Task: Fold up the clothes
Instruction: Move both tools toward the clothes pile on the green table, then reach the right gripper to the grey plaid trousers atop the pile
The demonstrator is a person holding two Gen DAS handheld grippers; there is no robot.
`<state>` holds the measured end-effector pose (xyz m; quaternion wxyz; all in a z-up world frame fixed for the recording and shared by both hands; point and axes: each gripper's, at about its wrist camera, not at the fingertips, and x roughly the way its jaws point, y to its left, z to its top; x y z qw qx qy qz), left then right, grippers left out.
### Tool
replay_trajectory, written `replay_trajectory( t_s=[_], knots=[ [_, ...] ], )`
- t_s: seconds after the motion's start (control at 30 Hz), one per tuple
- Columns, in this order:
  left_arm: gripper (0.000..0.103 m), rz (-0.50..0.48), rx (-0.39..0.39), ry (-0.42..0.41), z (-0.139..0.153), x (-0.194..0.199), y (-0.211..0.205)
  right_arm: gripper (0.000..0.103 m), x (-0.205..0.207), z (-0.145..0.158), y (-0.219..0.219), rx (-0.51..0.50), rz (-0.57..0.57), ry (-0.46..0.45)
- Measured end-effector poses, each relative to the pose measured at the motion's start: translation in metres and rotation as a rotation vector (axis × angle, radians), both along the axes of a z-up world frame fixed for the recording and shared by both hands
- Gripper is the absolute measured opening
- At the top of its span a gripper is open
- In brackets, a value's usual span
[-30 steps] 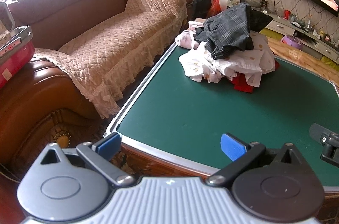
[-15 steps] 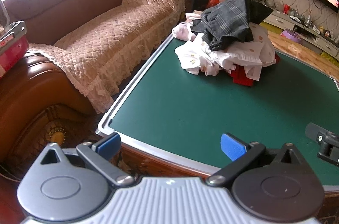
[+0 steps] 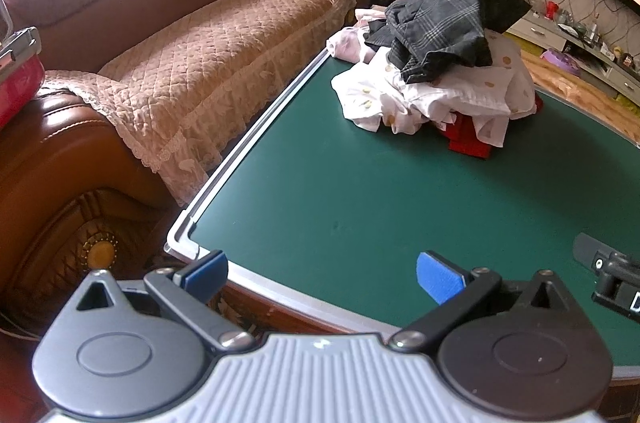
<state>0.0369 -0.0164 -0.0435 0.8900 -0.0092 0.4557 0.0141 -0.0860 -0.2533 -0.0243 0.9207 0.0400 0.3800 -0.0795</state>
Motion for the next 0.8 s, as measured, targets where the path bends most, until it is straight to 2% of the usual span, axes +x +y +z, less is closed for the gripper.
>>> replay_trajectory(
  t_s=[0.5, 0.8],
  knots=[
    [0.103, 0.063, 0.023, 0.023, -0.03, 0.046, -0.01, 0.103, 0.052, -0.041, -0.013, 0.005, 0.082, 0.009],
    [0.103, 0.141, -0.003, -0.002, -0.064, 0.101, -0.026, 0.103, 0.127, -0.073, -0.032, -0.017, 0.193, 0.018]
  ],
)
